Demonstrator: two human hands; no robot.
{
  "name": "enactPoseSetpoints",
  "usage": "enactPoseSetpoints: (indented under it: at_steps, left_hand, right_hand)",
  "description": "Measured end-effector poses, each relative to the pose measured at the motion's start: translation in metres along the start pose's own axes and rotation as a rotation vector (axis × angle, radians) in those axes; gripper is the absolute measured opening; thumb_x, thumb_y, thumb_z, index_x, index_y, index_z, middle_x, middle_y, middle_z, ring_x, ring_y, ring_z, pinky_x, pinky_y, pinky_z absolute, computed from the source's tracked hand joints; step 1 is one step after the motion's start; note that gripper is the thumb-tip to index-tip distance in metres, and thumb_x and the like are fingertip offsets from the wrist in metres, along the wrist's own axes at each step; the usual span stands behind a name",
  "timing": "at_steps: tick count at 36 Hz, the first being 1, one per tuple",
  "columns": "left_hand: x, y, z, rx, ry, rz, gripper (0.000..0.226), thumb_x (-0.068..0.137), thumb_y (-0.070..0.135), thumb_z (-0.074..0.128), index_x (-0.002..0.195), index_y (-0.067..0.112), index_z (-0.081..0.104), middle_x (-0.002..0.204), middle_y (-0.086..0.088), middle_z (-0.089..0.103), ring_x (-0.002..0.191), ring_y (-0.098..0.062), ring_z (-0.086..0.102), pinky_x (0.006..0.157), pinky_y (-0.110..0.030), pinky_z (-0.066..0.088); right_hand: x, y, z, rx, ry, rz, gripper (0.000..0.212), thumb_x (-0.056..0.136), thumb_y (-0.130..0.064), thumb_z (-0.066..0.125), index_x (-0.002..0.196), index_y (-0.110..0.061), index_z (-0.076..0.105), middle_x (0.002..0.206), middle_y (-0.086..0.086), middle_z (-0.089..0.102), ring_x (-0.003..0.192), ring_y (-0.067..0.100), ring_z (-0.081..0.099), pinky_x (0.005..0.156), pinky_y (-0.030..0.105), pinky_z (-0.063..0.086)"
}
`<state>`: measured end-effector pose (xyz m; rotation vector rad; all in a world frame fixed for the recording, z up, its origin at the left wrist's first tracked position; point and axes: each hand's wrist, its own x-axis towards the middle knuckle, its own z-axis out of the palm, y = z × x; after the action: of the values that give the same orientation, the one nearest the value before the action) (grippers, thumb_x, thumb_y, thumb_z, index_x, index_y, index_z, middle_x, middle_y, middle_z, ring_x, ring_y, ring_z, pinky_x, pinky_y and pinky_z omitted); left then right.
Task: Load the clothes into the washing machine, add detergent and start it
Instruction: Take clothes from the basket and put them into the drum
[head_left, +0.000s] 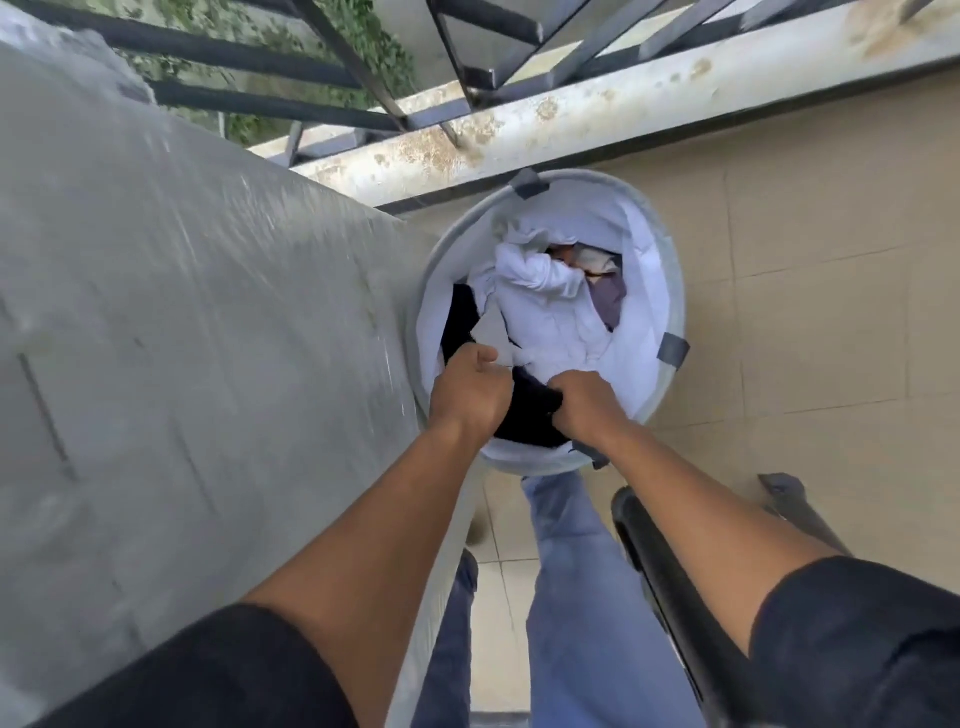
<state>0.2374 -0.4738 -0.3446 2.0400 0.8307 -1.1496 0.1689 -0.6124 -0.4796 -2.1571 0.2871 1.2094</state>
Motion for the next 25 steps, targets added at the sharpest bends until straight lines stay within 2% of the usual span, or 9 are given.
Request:
enactPoseSetpoints:
  at_steps: [3,6,7,9,12,15,18,23,25]
  left_hand:
    - [-0.019,0.004,-0.003,0.071,-0.043,0.005,0.050,0.095,0.015,0.060,0.145,0.019,0.052,0.141,-0.003,0.059,0.128,-0.024,0.058,0.109,-0.034,0.047]
    - [-0.045,0.014,-0.009,0.118,-0.052,0.045,0.040,0.093,0.009,0.062,0.132,0.015,0.054,0.130,-0.006,0.059,0.123,-0.025,0.057,0.106,-0.034,0.048]
    - [-0.056,0.018,-0.013,0.140,-0.051,0.059,0.039,0.091,0.005,0.061,0.129,0.013,0.054,0.126,-0.007,0.060,0.119,-0.026,0.058,0.101,-0.033,0.049]
    - [-0.078,0.025,-0.023,0.193,-0.047,0.096,0.037,0.087,0.001,0.060,0.124,0.006,0.056,0.119,-0.010,0.064,0.113,-0.028,0.061,0.092,-0.033,0.051]
    - [-0.106,0.031,-0.038,0.284,-0.043,0.158,0.031,0.083,0.004,0.062,0.114,0.005,0.058,0.113,-0.013,0.067,0.109,-0.031,0.065,0.085,-0.034,0.054]
    - [-0.138,0.037,-0.056,0.405,-0.052,0.241,0.037,0.086,0.012,0.067,0.121,0.006,0.056,0.122,-0.015,0.064,0.114,-0.033,0.063,0.092,-0.040,0.055]
    - [-0.168,0.038,-0.074,0.520,-0.056,0.315,0.050,0.086,0.020,0.069,0.133,0.011,0.052,0.131,-0.016,0.061,0.122,-0.036,0.060,0.100,-0.043,0.052]
    - [-0.220,0.038,-0.107,0.665,-0.083,0.417,0.060,0.089,0.013,0.071,0.145,0.013,0.050,0.142,-0.014,0.058,0.133,-0.034,0.056,0.100,-0.036,0.047]
    - [-0.235,0.031,-0.116,0.669,-0.063,0.453,0.067,0.089,0.012,0.072,0.150,0.014,0.046,0.148,-0.014,0.056,0.135,-0.033,0.054,0.102,-0.036,0.045]
  right_hand:
    - [-0.037,-0.016,-0.021,0.124,0.034,0.014,0.015,0.075,0.006,0.053,0.068,-0.005,0.060,0.072,0.011,0.065,0.070,0.024,0.057,0.056,0.032,0.037]
    - [-0.080,-0.035,-0.043,0.308,0.120,-0.028,0.005,0.071,0.010,0.060,0.069,0.005,0.058,0.060,-0.001,0.051,0.058,0.012,0.047,0.048,0.025,0.027]
    - [-0.095,-0.044,-0.051,0.357,0.145,-0.038,0.011,0.070,0.009,0.064,0.065,0.001,0.059,0.058,-0.008,0.048,0.052,0.004,0.043,0.047,0.022,0.027]
    - [-0.124,-0.063,-0.065,0.417,0.190,-0.074,0.032,0.072,0.005,0.070,0.055,-0.017,0.053,0.050,-0.013,0.047,0.048,0.000,0.044,0.046,0.020,0.028]
    - [-0.162,-0.088,-0.084,0.420,0.233,-0.126,0.026,0.071,-0.001,0.070,0.060,-0.018,0.053,0.054,-0.012,0.053,0.052,0.003,0.047,0.049,0.021,0.032]
    - [-0.200,-0.111,-0.102,0.381,0.242,-0.182,0.012,0.071,-0.004,0.068,0.070,-0.015,0.063,0.062,-0.008,0.058,0.058,0.002,0.052,0.052,0.020,0.037]
    - [-0.236,-0.127,-0.121,0.395,0.285,-0.193,0.016,0.067,-0.006,0.073,0.067,-0.019,0.063,0.062,-0.007,0.062,0.058,0.000,0.053,0.053,0.019,0.039]
    - [-0.289,-0.151,-0.159,0.397,0.239,-0.202,0.045,0.064,-0.010,0.076,0.058,-0.052,0.063,0.055,-0.029,0.059,0.061,-0.006,0.053,0.058,0.018,0.039]
    - [-0.311,-0.161,-0.175,0.464,0.220,-0.252,0.035,0.063,-0.007,0.077,0.065,-0.041,0.070,0.062,-0.023,0.063,0.068,0.003,0.058,0.064,0.022,0.044]
